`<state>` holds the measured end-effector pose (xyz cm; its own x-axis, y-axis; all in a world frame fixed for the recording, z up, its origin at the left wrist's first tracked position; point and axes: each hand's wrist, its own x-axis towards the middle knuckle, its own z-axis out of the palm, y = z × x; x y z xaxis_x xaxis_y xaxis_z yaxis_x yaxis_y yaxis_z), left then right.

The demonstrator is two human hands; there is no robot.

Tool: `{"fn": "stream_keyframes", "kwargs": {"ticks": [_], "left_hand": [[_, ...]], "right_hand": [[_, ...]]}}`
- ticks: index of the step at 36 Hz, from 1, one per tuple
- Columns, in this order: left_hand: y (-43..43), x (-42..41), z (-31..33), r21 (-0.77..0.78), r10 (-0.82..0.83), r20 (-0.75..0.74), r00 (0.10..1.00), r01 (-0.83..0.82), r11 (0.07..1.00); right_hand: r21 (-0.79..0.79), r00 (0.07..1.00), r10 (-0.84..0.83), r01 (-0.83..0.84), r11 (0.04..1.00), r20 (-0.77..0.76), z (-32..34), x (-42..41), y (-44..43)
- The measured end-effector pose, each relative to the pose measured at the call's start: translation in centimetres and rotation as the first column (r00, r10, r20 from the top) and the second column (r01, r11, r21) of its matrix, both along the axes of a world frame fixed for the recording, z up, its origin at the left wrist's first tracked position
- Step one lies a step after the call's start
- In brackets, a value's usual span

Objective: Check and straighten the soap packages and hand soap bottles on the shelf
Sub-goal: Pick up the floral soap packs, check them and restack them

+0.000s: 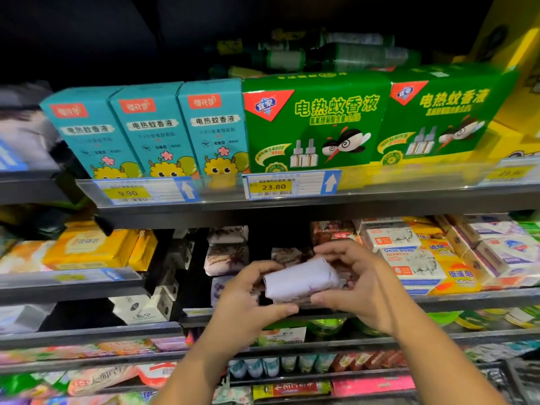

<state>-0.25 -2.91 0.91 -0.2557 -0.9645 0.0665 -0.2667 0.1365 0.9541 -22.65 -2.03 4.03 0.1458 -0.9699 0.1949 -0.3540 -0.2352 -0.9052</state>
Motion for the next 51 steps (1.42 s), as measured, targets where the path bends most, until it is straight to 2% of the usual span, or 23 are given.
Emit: {"fn": "stream_keyframes", "kwargs": {"ticks": [3, 7, 10, 14, 16, 18, 22, 25, 28, 31, 33, 35, 39, 42, 44, 48, 51], "left_hand": [[0.2, -0.5, -0.3, 0.025, -0.019, 0.017, 1.000, 0.019, 1.000], [0.4, -1.0, -0.3, 0.065, -0.011, -0.009, 1.000, 0.011, 0.998], [0.4, -0.6, -0.5, 0.083, 0.025, -0.058, 0.998, -0.021, 0.996], [-0.2, 0.3, -0.3, 0.086, 0.120, -0.135, 0.984, -0.109, 0.990], [-0.3, 0.5, 0.5, 0.067, 0.129, -0.166, 0.978, -0.119, 0.991], [-0.6, 0.5, 1.1, 0.061, 0.119, -0.209, 0.971, -0.108, 0.992], [-1.1, 0.1, 1.6, 0.207, 0.116, -0.347, 0.931, -0.045, 0.977], [-1.1, -0.4, 2.3, 0.373, 0.128, -0.259, 0.957, -0.023, 0.927], [-0.9, -0.7, 2.6, 0.558, 0.123, -0.176, 0.977, -0.004, 0.830], [-0.7, -0.7, 2.4, 0.641, 0.106, -0.177, 0.979, 0.033, 0.767], [-1.1, -0.8, 2.1, 0.662, 0.124, -0.170, 0.978, 0.020, 0.749], [-1.5, -0.7, 1.9, 0.646, 0.135, -0.175, 0.975, 0.010, 0.763], [-2.2, -0.1, 1.8, 0.521, 0.124, -0.223, 0.967, 0.011, 0.853], [-2.7, 0.5, 1.9, 0.357, 0.051, -0.224, 0.973, 0.033, 0.933], [-2.7, 0.7, 2.0, 0.293, 0.042, -0.246, 0.968, 0.033, 0.956], [-2.5, 0.6, 1.6, 0.240, 0.042, -0.317, 0.947, 0.037, 0.970], [-2.5, 0.5, 0.8, 0.227, -0.014, -0.249, 0.968, 0.072, 0.971]], "right_hand": [[-0.079, 0.999, 0.031, -0.034, 0.996, -0.045, 0.4, 1.1, 0.2], [-0.074, 0.992, 0.077, -0.085, 0.994, -0.099, -0.1, 2.2, 0.0], [-0.090, 0.995, 0.037, -0.046, 0.995, -0.096, -0.2, 1.9, -0.5], [-0.009, 0.999, 0.032, -0.032, 0.999, 0.022, -1.2, 0.5, -1.1], [0.047, 0.991, 0.022, -0.029, 0.998, 0.134, -1.6, 0.3, -1.0], [0.072, 0.986, -0.004, -0.009, 0.997, 0.169, -1.5, 0.5, -1.0], [0.224, 0.918, -0.108, 0.021, 0.974, 0.381, -1.5, 1.2, -1.7], [0.363, 0.934, -0.155, 0.030, 0.931, 0.321, -1.7, 1.7, -2.0], [0.541, 0.941, -0.259, 0.106, 0.834, 0.216, -1.8, 2.1, -1.9], [0.666, 0.964, -0.242, 0.110, 0.738, 0.108, -2.2, 2.2, -1.5], [0.684, 0.971, -0.224, 0.105, 0.722, 0.088, -2.2, 2.4, -1.6], [0.650, 0.969, -0.220, 0.099, 0.753, 0.108, -2.3, 2.1, -1.8], [0.452, 0.970, -0.139, 0.034, 0.891, 0.200, -2.1, 1.0, -2.5], [0.343, 0.961, -0.069, -0.028, 0.939, 0.267, -1.6, 0.1, -2.7], [0.293, 0.958, -0.040, -0.048, 0.955, 0.286, -1.6, -0.1, -2.7], [0.316, 0.926, -0.095, -0.028, 0.948, 0.365, -2.4, 0.6, -2.7], [0.381, 0.932, -0.178, 0.047, 0.923, 0.316, -2.5, 1.5, -2.6]]}}
